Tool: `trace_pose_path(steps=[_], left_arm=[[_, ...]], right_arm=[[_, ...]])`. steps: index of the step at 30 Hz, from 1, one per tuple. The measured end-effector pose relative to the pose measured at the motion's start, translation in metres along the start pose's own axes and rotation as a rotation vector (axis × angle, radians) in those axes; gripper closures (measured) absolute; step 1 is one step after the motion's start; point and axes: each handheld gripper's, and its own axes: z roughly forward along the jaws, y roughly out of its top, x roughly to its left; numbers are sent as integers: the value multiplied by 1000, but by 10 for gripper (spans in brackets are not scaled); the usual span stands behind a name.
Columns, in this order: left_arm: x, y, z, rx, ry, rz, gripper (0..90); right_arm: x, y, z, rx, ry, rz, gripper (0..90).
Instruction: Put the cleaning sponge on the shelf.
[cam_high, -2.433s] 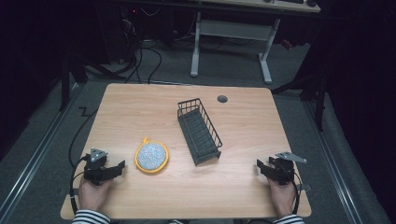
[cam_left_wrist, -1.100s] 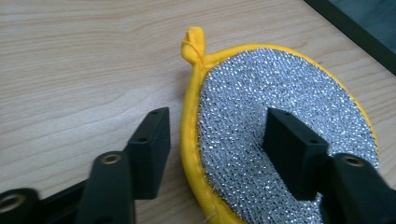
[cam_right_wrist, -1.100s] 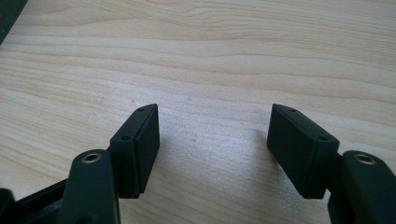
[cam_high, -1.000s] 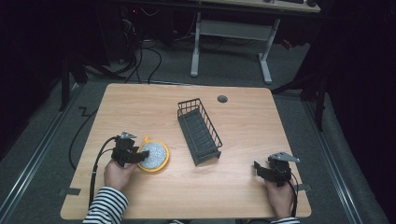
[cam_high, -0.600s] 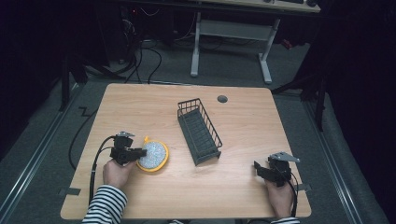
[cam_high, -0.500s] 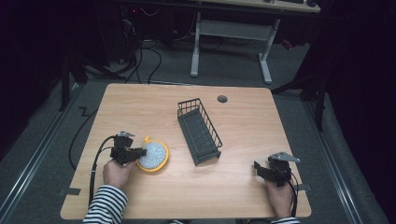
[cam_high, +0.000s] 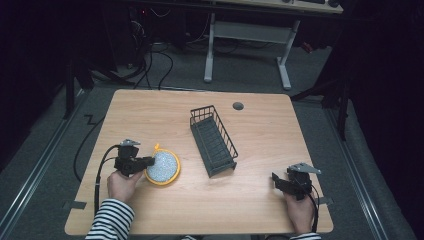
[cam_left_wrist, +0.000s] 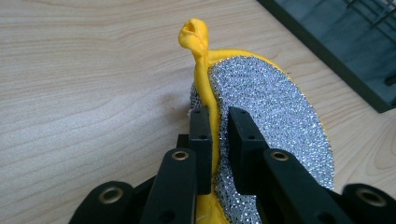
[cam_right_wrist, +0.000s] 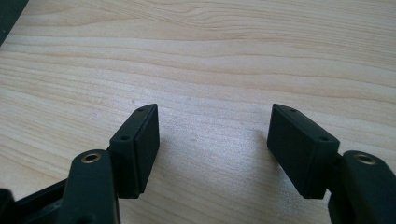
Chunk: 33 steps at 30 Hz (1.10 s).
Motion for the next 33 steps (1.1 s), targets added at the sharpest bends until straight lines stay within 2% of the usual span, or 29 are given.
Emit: trace_pose_path(steps=[6,7,15,16,18,24,26,28,30,33], left_arm=[[-8,12,-12,-27,8,44,810],[-11,19,-17,-43,15,65,809],[-22,52,-29,-103,-43,84,809],[-22,52,-29,-103,-43,84,809],[-28,63,-32,-119,-65,98,809],[-38,80,-34,-138,-92,112,809],[-44,91,-33,-146,-106,120,809],[-46,94,-33,-147,-109,125,809],[-56,106,-32,-147,-108,155,809],[-61,114,-30,-148,-110,170,809]], right_arm=[[0,0,0,0,1,0,342],[0,0,0,0,1,1,342],[-1,0,0,-3,6,3,340],[-1,0,0,-3,6,3,340],[-1,0,0,-2,7,7,340],[-1,0,0,-3,5,6,341],[-1,0,0,-3,7,7,340],[-1,0,0,-3,7,5,340],[-1,0,0,-4,6,9,340],[-1,0,0,-3,6,10,340]])
